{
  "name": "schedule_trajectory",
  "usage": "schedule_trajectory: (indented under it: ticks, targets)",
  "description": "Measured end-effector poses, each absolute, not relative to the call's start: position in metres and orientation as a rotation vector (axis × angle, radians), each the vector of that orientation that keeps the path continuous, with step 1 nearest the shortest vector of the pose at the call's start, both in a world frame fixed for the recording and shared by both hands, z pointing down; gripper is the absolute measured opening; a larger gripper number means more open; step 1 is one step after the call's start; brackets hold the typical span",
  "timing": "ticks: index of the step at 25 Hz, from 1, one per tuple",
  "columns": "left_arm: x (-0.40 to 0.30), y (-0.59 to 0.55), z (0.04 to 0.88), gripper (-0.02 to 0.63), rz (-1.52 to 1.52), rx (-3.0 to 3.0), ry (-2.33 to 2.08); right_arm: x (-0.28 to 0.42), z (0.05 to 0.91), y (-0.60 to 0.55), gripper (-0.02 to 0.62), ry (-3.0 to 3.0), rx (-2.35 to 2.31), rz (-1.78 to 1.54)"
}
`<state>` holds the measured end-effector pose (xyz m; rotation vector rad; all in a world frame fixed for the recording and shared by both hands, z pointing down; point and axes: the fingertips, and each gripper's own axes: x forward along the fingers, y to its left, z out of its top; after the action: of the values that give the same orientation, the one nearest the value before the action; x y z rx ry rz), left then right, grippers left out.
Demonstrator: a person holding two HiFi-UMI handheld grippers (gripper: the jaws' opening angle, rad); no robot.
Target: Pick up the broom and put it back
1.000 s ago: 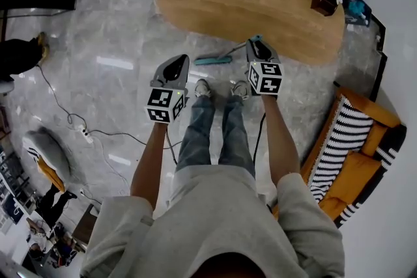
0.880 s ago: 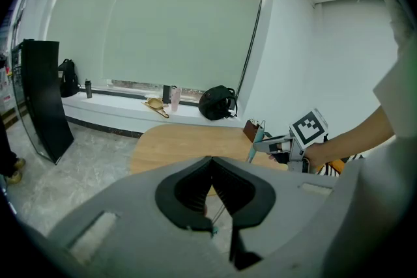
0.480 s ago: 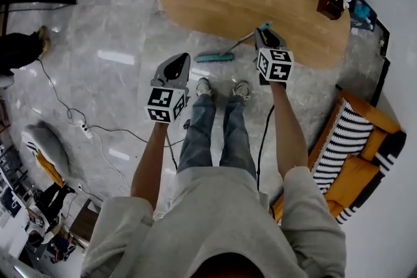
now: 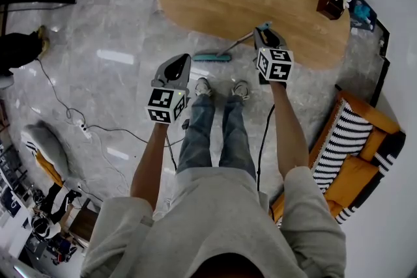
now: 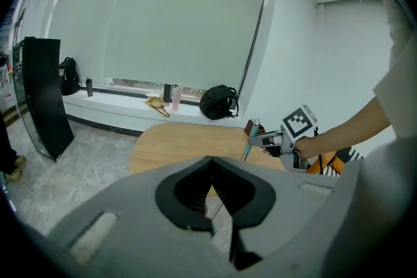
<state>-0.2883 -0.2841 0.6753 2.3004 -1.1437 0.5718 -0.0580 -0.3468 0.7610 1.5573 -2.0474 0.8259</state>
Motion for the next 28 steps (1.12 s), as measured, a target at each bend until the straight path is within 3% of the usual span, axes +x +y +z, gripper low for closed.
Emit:
schedule_trajectory:
  ticks: [15,28]
  targets:
    - [-0.284,-0.281,0.674,-0.002,0.565,2.306,-1.133,-0.049,0.759,-0.335,0.176,-2.040,1.596,0.861]
    - [-0.274,-0.289,0.637,-0.002,0.520,2.370,-1.150,-0.029,0.691,-0.272,0.068,-1.989,1.790,0.710]
